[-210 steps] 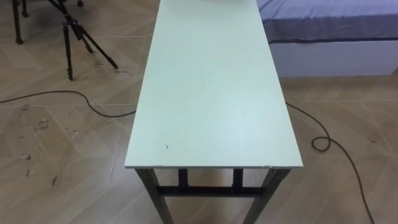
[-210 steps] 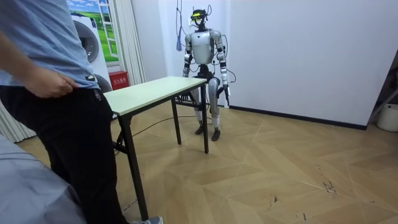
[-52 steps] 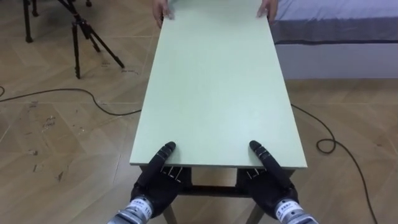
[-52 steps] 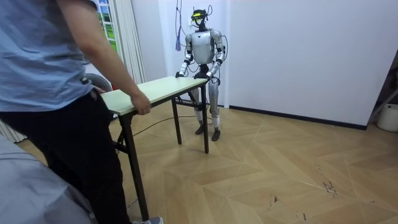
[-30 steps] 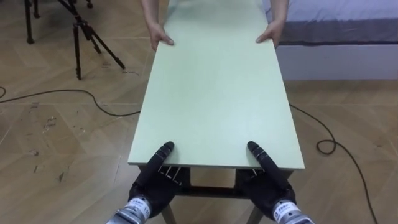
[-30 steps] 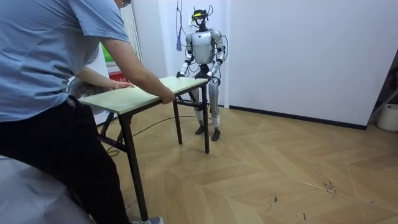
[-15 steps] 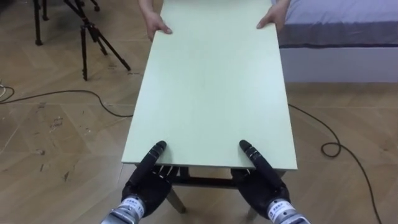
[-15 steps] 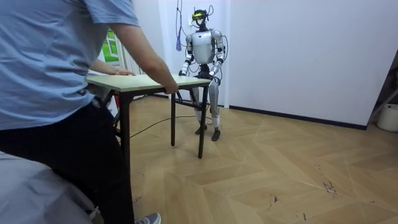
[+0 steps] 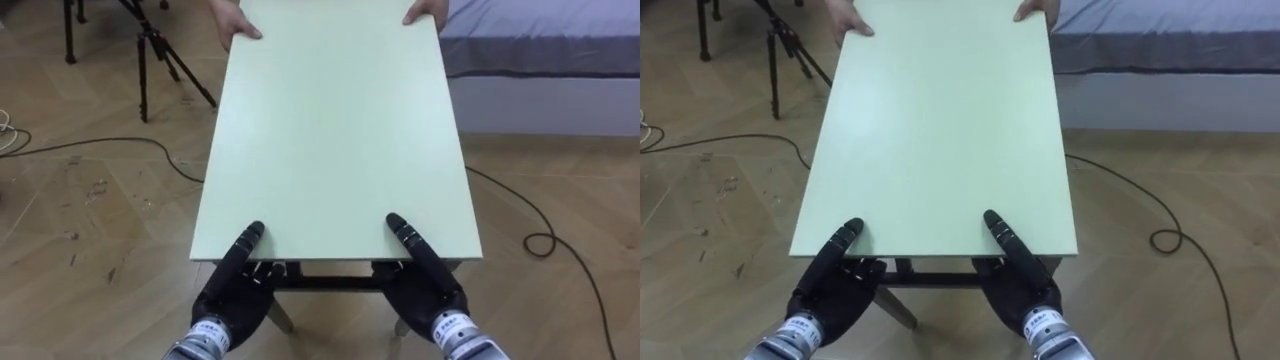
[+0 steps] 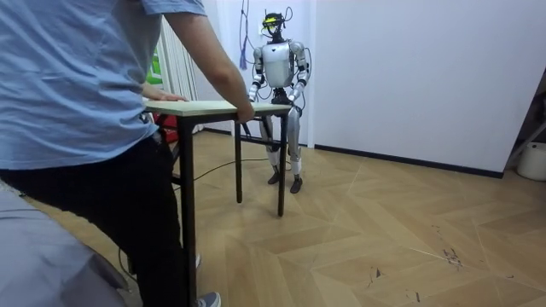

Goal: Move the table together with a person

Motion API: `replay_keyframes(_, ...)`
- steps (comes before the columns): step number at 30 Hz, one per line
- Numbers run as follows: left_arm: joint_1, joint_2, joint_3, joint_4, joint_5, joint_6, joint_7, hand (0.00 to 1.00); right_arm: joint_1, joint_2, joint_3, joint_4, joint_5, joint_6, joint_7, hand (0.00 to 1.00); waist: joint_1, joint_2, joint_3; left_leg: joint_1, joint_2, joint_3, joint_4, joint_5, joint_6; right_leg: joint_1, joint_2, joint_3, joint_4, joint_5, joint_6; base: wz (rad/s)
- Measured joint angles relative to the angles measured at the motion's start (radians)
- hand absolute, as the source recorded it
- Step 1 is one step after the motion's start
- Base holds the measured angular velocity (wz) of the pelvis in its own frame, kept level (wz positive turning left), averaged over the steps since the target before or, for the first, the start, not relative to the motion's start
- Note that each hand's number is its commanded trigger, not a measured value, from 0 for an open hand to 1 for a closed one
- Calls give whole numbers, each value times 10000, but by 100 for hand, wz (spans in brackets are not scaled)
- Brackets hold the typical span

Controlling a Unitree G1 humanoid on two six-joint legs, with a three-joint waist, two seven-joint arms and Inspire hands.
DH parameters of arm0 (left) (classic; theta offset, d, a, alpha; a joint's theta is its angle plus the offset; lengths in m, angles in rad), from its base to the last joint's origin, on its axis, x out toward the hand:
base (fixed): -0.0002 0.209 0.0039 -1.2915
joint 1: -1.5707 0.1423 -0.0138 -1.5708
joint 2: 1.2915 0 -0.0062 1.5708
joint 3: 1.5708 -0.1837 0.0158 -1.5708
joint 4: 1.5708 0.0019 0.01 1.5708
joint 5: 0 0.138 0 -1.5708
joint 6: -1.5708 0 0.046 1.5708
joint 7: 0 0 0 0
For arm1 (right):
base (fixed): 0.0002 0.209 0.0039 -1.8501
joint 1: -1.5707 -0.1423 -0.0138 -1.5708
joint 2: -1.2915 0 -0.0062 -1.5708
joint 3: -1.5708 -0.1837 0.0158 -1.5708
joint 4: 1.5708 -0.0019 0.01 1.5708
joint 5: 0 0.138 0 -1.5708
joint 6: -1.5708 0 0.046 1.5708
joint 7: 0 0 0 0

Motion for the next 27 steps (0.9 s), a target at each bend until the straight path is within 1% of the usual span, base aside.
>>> replay_keyframes(4,29,-6,137,-290,280,-44,49,100,198,46,81,-405,1,-21,-73,100,-6,-5,3,-75,-12,-110,-6,0,0,29,0,-129,4,0,0,8)
replay_keyframes(7,166,-23,120,-498,563,-65,66,100,448,54,90,-565,51,-45,-78,100,-2,-20,2,-58,-16,-117,-17,0,0,45,-9,-187,1,1,0,0)
replay_keyframes(8,308,-24,113,-695,632,-81,105,100,616,53,118,-731,64,-52,-78,100,-2,-26,6,-58,-14,-107,-23,0,0,41,-9,-204,-1,1,0,0)
replay_keyframes(9,385,-24,109,-797,664,-94,114,100,691,49,145,-807,64,-75,-78,100,-7,-27,7,-58,-13,-103,-26,0,0,40,-9,-204,-1,1,0,0)
replay_keyframes(11,503,-22,7,-918,754,-135,201,100,943,28,232,-947,116,-236,-77,100,0,-37,14,-54,-9,-97,-27,0,0,39,-8,-204,-1,1,0,0)
replay_keyframes(14,578,-75,-97,-1004,1013,-235,211,100,1131,25,244,-1093,255,-267,-105,100,17,-72,43,-65,-8,-101,-4,1,-1,-14,-7,-223,-1,0,0,0)
replay_keyframes(16,576,-103,-208,-1005,1142,-391,216,100,1169,7,295,-1102,434,-337,-127,100,44,-87,57,-102,-7,-102,21,4,-6,-20,-6,-231,2,0,0,-2)
replay_keyframes(18,577,-112,-309,-1027,1158,-561,244,100,1170,-7,442,-1111,455,-560,-140,100,55,-77,62,-175,-2,-114,51,31,-21,-47,-6,-235,9,0,0,-4)
replay_keyframes(21,583,-112,-470,-1071,1205,-808,277,100,1196,-17,486,-1178,470,-692,-153,100,53,-73,64,-308,-2,-99,58,99,-24,-173,-6,-247,30,12,-19,0)
replay_keyframes(23,661,-112,-622,-1220,1251,-941,282,100,1395,-29,575,-1436,478,-934,-176,100,138,-62,65,-416,-1,-103,62,141,-16,-272,-7,-265,42,26,-42,0)
replay_keyframes(26,777,-112,-794,-1539,1307,-1107,337,100,1648,-196,675,-1961,614,-1098,-316,100,231,-50,67,-643,4,-104,80,191,-11,-529,-14,-264,131,36,-60,0)
replay_keyframes(27,781,-110,-829,-1584,1315,-1111,355,100,1697,-242,700,-2040,659,-1141,-328,100,243,-48,68,-671,6,-97,78,203,-7,-573,-17,-261,169,36,-60,0)
